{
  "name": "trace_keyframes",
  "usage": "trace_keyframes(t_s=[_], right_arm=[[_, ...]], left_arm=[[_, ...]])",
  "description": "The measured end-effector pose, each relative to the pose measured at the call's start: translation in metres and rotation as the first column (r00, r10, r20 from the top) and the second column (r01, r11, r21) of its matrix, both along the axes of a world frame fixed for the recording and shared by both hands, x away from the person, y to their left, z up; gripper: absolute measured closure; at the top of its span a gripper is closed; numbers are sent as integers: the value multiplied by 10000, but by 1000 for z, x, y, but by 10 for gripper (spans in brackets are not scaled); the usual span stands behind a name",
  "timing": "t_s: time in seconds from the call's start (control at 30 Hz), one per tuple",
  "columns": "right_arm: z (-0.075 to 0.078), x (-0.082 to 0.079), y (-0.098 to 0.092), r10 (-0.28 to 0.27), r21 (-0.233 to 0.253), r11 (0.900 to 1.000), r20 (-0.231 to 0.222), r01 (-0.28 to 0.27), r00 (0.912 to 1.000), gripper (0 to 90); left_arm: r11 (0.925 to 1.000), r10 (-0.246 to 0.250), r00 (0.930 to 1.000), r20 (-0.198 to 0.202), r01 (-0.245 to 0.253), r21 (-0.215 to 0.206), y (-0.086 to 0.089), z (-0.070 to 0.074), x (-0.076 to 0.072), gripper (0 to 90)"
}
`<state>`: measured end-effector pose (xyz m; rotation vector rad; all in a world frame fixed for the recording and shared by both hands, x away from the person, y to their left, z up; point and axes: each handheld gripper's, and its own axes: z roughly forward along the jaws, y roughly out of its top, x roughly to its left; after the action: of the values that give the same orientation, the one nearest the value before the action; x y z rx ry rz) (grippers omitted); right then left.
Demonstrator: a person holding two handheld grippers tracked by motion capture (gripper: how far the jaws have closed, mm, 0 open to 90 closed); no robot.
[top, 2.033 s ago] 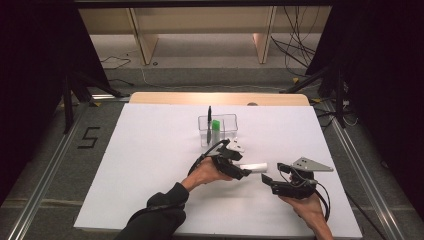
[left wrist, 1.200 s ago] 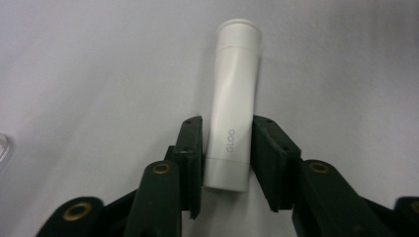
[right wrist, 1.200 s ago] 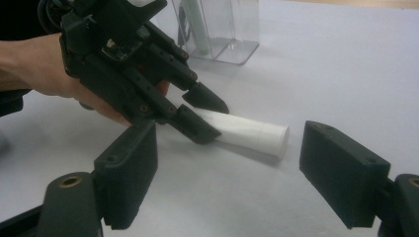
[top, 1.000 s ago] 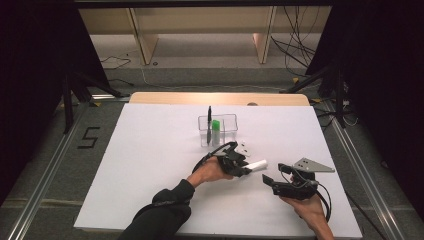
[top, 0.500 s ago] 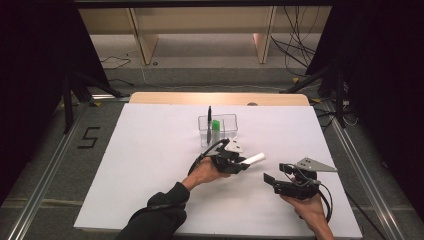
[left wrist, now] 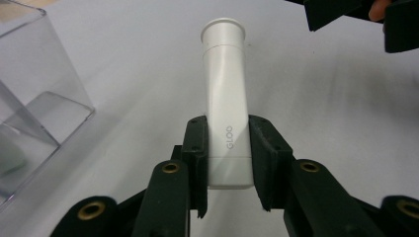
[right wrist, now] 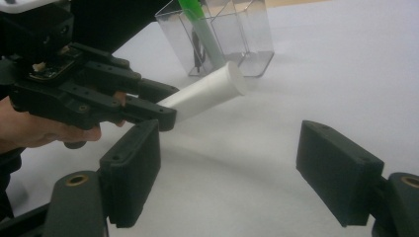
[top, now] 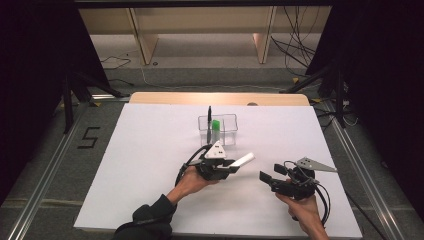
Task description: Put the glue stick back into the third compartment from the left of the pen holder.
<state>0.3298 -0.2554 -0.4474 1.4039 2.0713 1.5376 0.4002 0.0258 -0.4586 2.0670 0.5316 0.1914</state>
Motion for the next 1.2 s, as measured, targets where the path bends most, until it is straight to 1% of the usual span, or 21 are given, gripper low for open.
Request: trace_keyframes(t_s=[0.03, 0.1, 0.2, 0.27, 0.33, 0.37, 0.47, 0.5, 0.57, 0.6, 0.7, 0.73, 0.9, 1.0, 1.07, 1.1, 1.2], right_arm=[[0, 0, 1, -40, 38, 10000, -6, 40, 10000, 263], [0, -1, 3, 8, 163, 9999, -88, -6, 10000, 263], [0, -1, 7, 60, 469, 9989, -187, -51, 9998, 265], [1, -1, 11, 122, 593, 9982, -285, -104, 9995, 266], [0, -2, 14, 205, 707, 9973, -283, -184, 9994, 267], [0, -1, 16, 230, 765, 9969, -321, -205, 9992, 268], [0, 0, 19, 270, 1070, 9940, -491, -216, 9984, 271], [0, 0, 21, 249, 1131, 9934, -568, -183, 9981, 273], [0, 0, 23, 274, 1208, 9925, -624, -197, 9977, 277], [-1, 1, 24, 291, 1195, 9926, -582, -220, 9979, 277], [-2, 2, 28, 379, 1335, 9907, -718, -280, 9967, 279], [-2, 2, 30, 397, 1336, 9906, -731, -296, 9965, 280], [-3, 3, 40, 579, 1470, 9882, -952, -435, 9938, 286], [-4, 5, 44, 659, 1748, 9835, -1058, -467, 9922, 296], [-4, 6, 46, 689, 1803, 9824, -1109, -481, 9914, 296], [-5, 6, 50, 743, 1824, 9818, -1116, -531, 9910, 298], [-6, 7, 55, 891, 2100, 9758, -1265, -611, 9880, 308]], left_arm=[[9999, 52, 10000, -27, -53, -100, 2, 1, -1, 706], [9999, 135, 9999, 24, -135, -99, 5, 2, -4, 705], [9995, 252, 9997, -17, -252, -163, 10, 1, -9, 706], [9994, 313, 9995, -68, -314, -173, 13, 0, -12, 706], [9991, 395, 9992, -107, -397, -175, 16, -1, -15, 705], [9987, 454, 9988, -190, -458, -214, 17, -2, -17, 706], [9987, 479, 9985, -265, -484, -187, 21, -3, -21, 706], [9981, 542, 9980, -325, -552, -292, 22, -3, -22, 705], [9972, 625, 9973, -381, -640, -387, 24, -2, -25, 705], [9967, 663, 9969, -414, -681, -450, 24, -3, -26, 705], [9959, 698, 9963, -500, -725, -537, 26, -3, -31, 705], [9951, 735, 9958, -547, -768, -617, 26, -3, -32, 705], [9936, 808, 9948, -624, -854, -743, 31, -2, -38, 705], [9925, 846, 9947, -587, -894, -839, 33, -2, -43, 705], [9927, 822, 9951, -547, -866, -844, 34, -1, -44, 705], [9920, 829, 9953, -503, -872, -913, 36, 0, -47, 706], [9910, 844, 9955, -436, -884, -1010, 38, 2, -51, 706]])
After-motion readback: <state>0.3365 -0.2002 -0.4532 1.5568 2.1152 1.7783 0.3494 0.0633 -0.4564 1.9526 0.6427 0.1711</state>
